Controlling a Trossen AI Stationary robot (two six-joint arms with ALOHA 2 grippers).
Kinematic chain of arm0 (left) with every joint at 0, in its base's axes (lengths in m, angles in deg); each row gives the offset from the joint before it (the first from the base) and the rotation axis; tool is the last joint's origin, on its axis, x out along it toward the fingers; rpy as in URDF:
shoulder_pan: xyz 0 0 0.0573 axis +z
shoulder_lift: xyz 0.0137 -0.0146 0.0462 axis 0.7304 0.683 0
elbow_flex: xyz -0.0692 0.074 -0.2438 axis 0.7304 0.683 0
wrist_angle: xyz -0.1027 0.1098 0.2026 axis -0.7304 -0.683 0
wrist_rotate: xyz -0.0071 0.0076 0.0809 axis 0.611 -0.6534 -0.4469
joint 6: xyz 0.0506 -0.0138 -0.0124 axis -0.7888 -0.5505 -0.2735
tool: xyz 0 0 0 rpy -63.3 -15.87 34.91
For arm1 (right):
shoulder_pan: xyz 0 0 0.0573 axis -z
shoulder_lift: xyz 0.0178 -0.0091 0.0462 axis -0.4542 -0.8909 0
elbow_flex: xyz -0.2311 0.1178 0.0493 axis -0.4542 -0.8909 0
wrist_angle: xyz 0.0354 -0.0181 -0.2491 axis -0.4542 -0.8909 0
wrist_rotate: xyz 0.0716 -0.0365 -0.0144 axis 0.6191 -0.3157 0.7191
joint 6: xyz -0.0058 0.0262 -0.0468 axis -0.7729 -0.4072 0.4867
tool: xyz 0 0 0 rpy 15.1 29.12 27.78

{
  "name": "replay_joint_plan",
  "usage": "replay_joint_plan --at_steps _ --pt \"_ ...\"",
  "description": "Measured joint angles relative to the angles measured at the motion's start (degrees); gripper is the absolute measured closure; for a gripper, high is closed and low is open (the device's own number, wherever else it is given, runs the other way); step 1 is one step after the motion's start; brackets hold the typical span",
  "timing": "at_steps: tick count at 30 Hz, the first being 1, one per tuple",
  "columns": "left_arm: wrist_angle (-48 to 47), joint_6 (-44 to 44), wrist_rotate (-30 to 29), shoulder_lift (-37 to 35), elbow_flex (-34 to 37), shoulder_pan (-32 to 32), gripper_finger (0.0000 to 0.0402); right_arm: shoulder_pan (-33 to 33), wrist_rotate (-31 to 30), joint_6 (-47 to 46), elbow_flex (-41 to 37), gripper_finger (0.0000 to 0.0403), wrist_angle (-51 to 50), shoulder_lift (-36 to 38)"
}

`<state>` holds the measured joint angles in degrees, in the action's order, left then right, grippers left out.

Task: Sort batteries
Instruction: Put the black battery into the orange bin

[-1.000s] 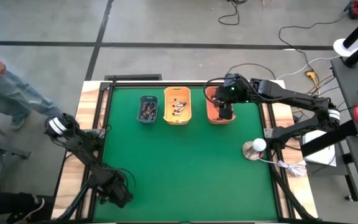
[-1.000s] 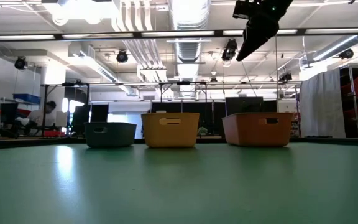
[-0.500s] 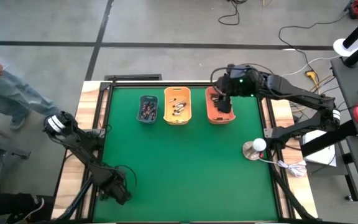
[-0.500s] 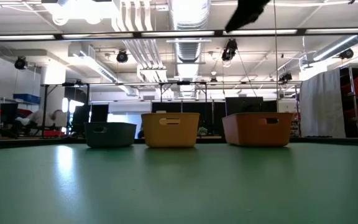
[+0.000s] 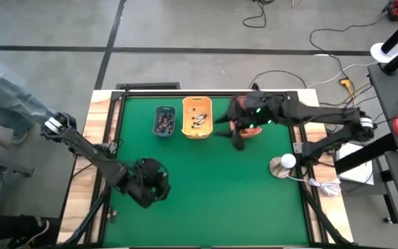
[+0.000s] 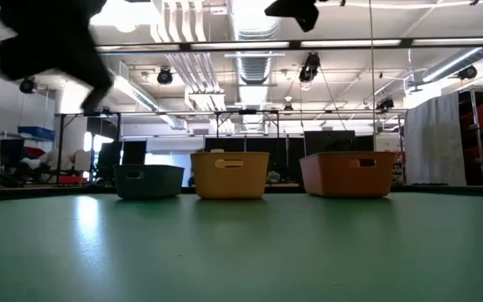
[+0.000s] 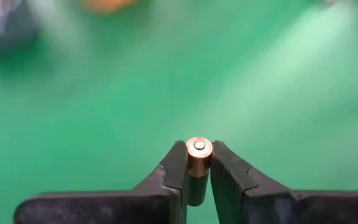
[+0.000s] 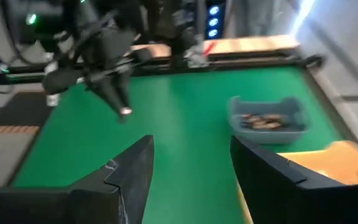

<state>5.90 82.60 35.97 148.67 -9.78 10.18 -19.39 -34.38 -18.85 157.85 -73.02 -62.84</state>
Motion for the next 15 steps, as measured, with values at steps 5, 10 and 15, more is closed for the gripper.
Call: replay_joint_plan --at_steps 5,10,15 --pt "15.77 -19.14 -7.32 -2.7 -0.41 6.19 0.0373 -6.11 1.12 -6.67 0.45 0.0185 2.26 -7.06" --pt "31.53 -34.64 -10.18 -4.24 -0.41 10.28 0.0373 -9.27 2.78 -7.87 3.1 0.0168 3.62 -11.44" --pt "46.22 -47.9 -13.06 -5.72 -0.41 11.57 0.0373 -9.63 2.3 -12.05 5.04 0.0165 3.86 -12.59"
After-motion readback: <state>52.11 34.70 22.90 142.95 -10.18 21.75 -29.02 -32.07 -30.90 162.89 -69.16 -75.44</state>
